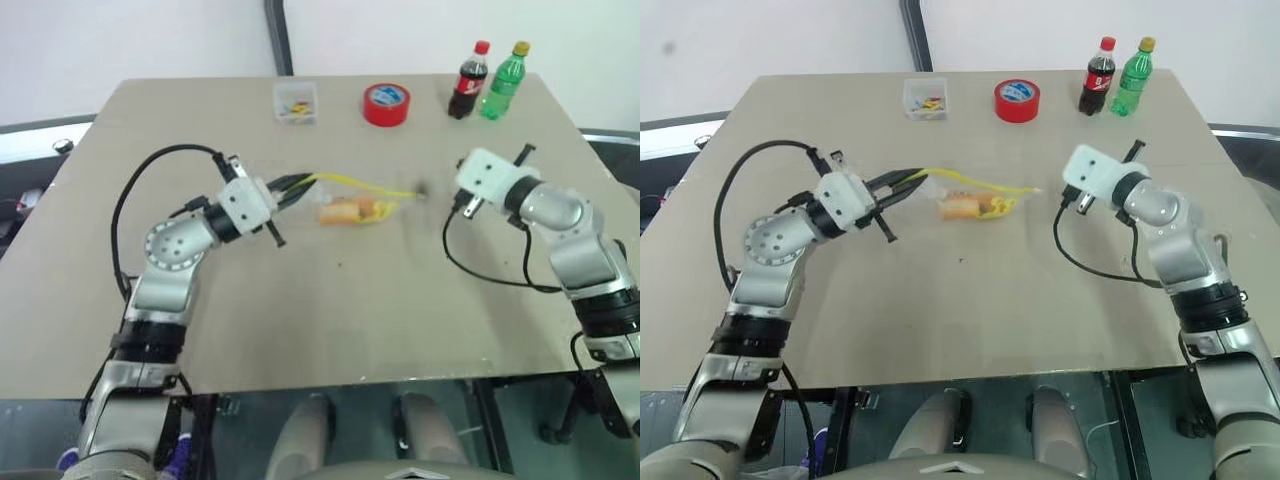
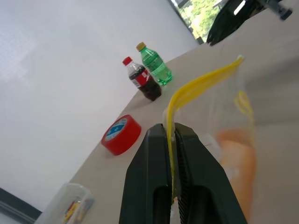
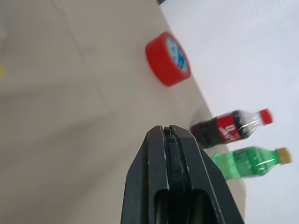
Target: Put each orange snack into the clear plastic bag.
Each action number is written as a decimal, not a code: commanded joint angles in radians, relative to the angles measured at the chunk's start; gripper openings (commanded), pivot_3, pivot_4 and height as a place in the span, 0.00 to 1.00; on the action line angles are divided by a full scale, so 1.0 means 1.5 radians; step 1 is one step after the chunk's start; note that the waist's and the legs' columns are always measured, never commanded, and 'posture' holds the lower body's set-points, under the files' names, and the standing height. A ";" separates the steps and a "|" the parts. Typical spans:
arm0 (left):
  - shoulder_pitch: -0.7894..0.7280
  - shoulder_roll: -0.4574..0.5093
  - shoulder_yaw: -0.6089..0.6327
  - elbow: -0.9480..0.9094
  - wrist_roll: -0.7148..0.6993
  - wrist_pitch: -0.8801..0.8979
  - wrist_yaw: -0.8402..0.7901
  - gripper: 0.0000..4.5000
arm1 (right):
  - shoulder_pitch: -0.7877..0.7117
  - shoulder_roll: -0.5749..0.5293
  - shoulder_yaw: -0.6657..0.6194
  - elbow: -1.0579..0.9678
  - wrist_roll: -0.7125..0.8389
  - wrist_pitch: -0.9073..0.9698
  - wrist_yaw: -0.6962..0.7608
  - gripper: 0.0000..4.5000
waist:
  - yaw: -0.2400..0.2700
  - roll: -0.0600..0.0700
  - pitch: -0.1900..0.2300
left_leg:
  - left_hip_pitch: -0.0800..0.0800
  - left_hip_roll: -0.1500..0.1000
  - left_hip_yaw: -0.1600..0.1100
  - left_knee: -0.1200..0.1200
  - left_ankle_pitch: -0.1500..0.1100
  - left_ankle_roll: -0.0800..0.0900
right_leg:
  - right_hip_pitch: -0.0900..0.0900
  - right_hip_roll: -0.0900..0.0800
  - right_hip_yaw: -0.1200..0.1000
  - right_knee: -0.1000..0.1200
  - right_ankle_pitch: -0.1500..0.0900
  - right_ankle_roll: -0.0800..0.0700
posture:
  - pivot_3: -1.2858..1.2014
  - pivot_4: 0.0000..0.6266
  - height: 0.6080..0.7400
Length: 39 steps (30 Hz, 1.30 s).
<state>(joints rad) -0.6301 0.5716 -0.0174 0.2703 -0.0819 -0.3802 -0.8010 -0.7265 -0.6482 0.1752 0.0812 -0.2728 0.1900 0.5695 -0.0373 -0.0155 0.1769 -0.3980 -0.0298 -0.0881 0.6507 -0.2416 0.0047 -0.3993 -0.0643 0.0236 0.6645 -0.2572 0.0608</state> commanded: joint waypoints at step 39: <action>0.036 0.006 0.032 -0.059 -0.057 -0.014 -0.039 0.00 | 0.059 0.079 0.039 -0.068 0.107 0.018 0.106 0.62 | -0.002 0.000 0.000 | -0.010 0.000 -0.001 0.004 0.002 -0.003 | -0.010 0.000 0.000 0.005 0.000 0.000 | 0.52 0.24 1.00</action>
<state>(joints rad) -0.5763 0.5680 -0.0007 0.2288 -0.1442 -0.4105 -0.8767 -0.6111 -0.5305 0.2388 -0.0093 -0.1098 0.2462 0.7293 -0.0402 -0.0157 0.1768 -0.4129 -0.0303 -0.0895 0.6576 -0.2392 0.0007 -0.4144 -0.0649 0.0241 0.6718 -0.2571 0.0610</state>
